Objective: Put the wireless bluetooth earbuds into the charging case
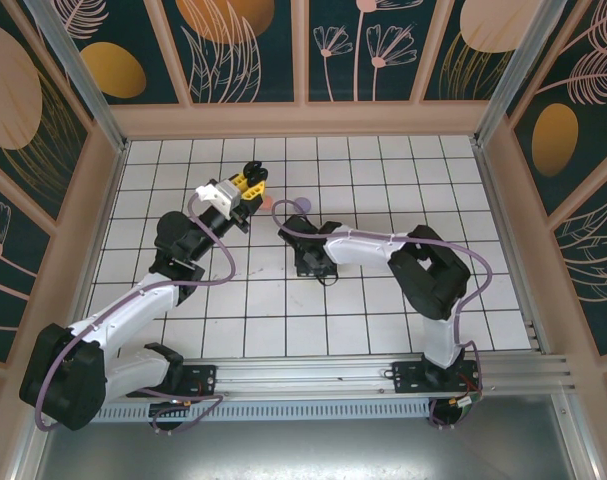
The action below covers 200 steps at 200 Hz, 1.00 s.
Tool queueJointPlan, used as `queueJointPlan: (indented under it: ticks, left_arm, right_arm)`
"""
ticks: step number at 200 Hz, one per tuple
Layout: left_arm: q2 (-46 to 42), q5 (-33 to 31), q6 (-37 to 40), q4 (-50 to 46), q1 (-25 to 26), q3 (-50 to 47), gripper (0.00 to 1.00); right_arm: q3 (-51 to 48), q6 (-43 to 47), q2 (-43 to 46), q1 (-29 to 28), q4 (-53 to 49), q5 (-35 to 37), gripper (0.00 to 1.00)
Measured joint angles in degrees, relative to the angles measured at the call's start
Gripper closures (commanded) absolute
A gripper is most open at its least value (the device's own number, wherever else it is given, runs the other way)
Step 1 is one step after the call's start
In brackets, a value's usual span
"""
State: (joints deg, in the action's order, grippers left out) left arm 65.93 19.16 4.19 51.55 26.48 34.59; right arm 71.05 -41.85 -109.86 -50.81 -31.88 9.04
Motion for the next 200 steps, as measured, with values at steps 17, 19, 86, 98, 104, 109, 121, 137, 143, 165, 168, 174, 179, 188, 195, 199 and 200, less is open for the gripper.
queueJointPlan:
  ticks: [17, 19, 86, 98, 104, 109, 121, 137, 143, 165, 168, 174, 179, 188, 195, 199, 200]
  left_arm:
    - [0.0, 0.1, 0.0, -0.5, 0.0, 0.3, 1.00]
    - [0.0, 0.1, 0.0, -0.6, 0.0, 0.3, 1.00]
    - [-0.1, 1.4, -0.2, -2.1, 0.0, 1.6, 1.00]
    - [-0.2, 1.9, -0.1, -2.4, 0.0, 2.0, 1.00]
    - [-0.4, 2.0, 0.0, -2.6, 0.0, 2.2, 1.00]
    - [-0.5, 2.3, 0.1, -2.8, 0.0, 2.4, 1.00]
    - [-0.8, 2.9, 0.3, -3.1, 0.0, 2.9, 1.00]
    - [-1.5, 3.5, 0.7, -3.4, 0.0, 3.5, 1.00]
    - [-1.7, 3.9, 0.9, -3.4, 0.0, 3.6, 1.00]
    - [-2.4, 5.0, 1.6, -3.4, 0.0, 3.8, 1.00]
    - [-2.5, 5.1, 1.7, -3.4, 0.0, 3.8, 1.00]
    - [-2.5, 5.5, 1.8, -3.4, 0.0, 3.8, 1.00]
    - [-2.5, 5.9, 1.8, -3.4, 0.0, 3.8, 1.00]
    - [-2.5, 6.2, 1.8, -3.4, 0.0, 3.8, 1.00]
    - [-2.5, 6.5, 1.8, -3.4, 0.0, 3.8, 1.00]
    - [-2.5, 6.6, 1.8, -3.4, 0.0, 3.8, 1.00]
    - [-2.5, 6.7, 1.8, -3.4, 0.0, 3.8, 1.00]
  right_arm:
    - [-0.6, 0.1, 0.8, 0.8, -0.1, 0.2, 0.85]
    - [-0.7, 0.1, 1.0, 0.9, -0.1, 0.2, 0.85]
    - [2.2, 1.9, 11.5, 3.8, -1.6, 1.2, 0.86]
    - [4.8, 2.6, 13.5, 4.5, -1.9, 1.5, 0.86]
    - [6.2, 2.9, 14.4, 5.0, -2.0, 1.6, 0.86]
    - [7.7, 3.3, 15.2, 5.4, -2.1, 1.7, 0.86]
    - [10.9, 4.2, 16.7, 6.1, -2.1, 2.0, 0.86]
    - [16.7, 5.8, 18.2, 6.9, -2.6, 2.4, 0.86]
    - [18.5, 6.2, 18.4, 7.0, -2.8, 2.6, 0.86]
    - [26.9, 8.7, 18.7, 7.4, -3.2, 3.2, 0.86]
    - [27.9, 9.0, 18.7, 7.4, -3.1, 3.2, 0.86]
    - [30.0, 9.6, 18.7, 7.4, -3.1, 3.2, 0.85]
    - [32.0, 10.1, 18.7, 7.4, -3.2, 3.2, 0.86]
    - [34.8, 10.9, 18.7, 7.4, -3.2, 3.1, 0.86]
    - [36.8, 11.5, 18.7, 7.4, -3.1, 3.1, 0.85]
    - [37.9, 11.7, 18.7, 7.4, -3.0, 3.0, 0.85]
    - [38.1, 11.8, 18.7, 7.4, -3.0, 3.0, 0.85]
